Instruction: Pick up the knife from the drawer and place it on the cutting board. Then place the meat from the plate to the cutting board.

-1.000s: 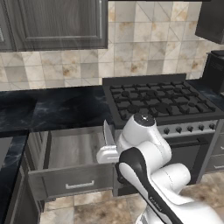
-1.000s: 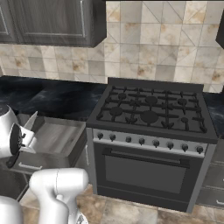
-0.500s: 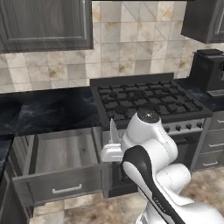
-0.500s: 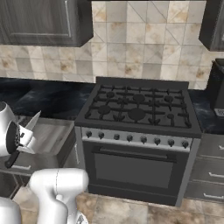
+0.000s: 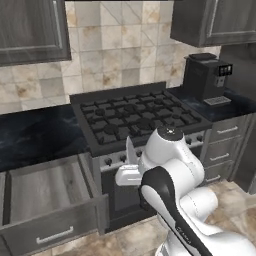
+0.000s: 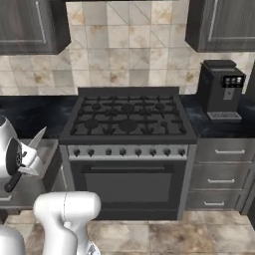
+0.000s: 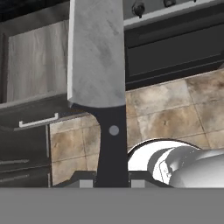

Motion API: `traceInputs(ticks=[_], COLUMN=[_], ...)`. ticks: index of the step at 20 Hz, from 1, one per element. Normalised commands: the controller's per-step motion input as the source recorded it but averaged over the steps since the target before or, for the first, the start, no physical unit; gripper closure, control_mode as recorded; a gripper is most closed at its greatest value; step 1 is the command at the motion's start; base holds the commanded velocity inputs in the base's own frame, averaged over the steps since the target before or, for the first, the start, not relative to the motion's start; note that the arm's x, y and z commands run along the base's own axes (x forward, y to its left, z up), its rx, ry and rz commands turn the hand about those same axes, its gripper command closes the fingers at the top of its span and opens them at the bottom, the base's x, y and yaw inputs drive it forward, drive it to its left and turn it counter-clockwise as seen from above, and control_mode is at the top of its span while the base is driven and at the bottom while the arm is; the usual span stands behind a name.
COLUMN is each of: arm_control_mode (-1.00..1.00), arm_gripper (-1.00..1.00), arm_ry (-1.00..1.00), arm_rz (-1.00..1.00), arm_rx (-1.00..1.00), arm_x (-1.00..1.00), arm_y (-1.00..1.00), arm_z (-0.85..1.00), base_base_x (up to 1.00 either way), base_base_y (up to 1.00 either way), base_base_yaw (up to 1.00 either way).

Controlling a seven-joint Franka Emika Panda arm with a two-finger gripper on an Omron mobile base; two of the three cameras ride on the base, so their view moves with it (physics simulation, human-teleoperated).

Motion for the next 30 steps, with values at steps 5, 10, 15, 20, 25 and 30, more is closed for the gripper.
traceInputs(ticks=[5,10,15,20,25,30], arm_control_mode=[1.0,1.0,1.0,1.0,1.0,1.0], arm_gripper=[1.0,1.0,1.0,1.0,1.0,1.0], arm_ry=[0.0,0.0,0.0,0.0,0.0,0.0], arm_rz=[0.0,0.0,0.0,0.0,0.0,0.0], arm_rx=[0.0,0.0,0.0,0.0,0.0,0.0], arm_x=[0.0,0.0,0.0,0.0,0.0,0.0], arm_y=[0.0,0.0,0.0,0.0,0.0,0.0], arm_z=[0.0,0.0,0.0,0.0,0.0,0.0], base_base_x=[-0.1,-0.09,-0.06,-0.03,0.0,0.0], base_base_y=[-0.37,-0.34,-0.34,-0.3,-0.21,-0.21], base_base_yaw=[-0.36,-0.37,-0.38,-0.4,-0.42,-0.42])
